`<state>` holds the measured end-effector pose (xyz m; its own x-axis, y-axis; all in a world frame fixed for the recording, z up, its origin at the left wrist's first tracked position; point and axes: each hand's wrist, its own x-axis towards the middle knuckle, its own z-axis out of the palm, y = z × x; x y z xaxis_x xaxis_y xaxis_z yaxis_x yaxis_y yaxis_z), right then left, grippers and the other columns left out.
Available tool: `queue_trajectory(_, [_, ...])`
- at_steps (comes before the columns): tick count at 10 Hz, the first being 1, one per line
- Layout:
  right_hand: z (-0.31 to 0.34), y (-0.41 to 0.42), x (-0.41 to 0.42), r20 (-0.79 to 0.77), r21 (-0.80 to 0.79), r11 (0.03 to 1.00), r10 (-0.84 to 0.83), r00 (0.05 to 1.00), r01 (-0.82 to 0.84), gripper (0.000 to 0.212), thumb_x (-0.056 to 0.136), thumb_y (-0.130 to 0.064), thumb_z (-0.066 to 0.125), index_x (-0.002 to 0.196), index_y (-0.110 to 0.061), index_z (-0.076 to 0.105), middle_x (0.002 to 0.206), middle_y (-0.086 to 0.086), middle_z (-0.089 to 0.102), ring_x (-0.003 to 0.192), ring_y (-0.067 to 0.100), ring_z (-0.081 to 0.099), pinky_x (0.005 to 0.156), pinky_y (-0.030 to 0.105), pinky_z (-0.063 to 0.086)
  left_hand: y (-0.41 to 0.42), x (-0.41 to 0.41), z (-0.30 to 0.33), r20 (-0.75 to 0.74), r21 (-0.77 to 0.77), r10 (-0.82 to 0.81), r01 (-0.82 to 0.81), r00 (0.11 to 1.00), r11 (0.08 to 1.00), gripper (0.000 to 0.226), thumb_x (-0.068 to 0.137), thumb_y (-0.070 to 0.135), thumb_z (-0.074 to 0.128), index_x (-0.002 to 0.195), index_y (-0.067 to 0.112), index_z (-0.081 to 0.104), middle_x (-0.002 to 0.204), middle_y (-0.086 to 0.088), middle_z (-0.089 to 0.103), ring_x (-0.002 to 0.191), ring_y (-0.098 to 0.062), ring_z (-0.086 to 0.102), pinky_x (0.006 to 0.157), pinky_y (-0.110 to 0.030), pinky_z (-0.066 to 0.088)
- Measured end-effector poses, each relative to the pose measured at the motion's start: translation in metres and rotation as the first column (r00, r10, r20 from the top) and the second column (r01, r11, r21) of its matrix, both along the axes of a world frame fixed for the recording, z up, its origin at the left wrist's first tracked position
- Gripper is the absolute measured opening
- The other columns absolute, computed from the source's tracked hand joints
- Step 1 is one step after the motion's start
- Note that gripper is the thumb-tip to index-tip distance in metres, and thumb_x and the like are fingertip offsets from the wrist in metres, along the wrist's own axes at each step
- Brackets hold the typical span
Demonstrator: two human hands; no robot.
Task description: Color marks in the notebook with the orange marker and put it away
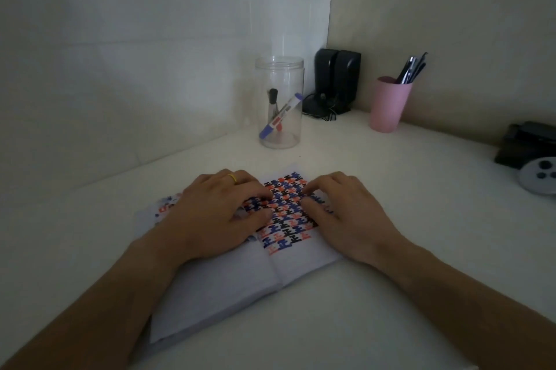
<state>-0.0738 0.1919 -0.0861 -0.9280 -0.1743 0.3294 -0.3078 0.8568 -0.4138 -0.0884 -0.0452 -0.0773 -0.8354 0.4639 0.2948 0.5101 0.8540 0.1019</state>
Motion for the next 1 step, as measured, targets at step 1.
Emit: queue_trajectory(1, [0.0223,0.006,0.001,-0.03,-0.461,0.886,-0.074,0.997,0.052,0.031,0.095,-0.048,0.058,0.118,-0.03,0.068,0.122,-0.011,0.066,0.109,0.007,0.058,0.091,0.028,0.045,0.002,-0.0002,0.0016,0.017,-0.018,0.008,-0.008,1.0,1.0,0.052,0.089,0.069,0.031,0.127,0.042,0.056,0.132,0.016,0.057,0.114,-0.008,0.053,0.097,-0.036,0.042])
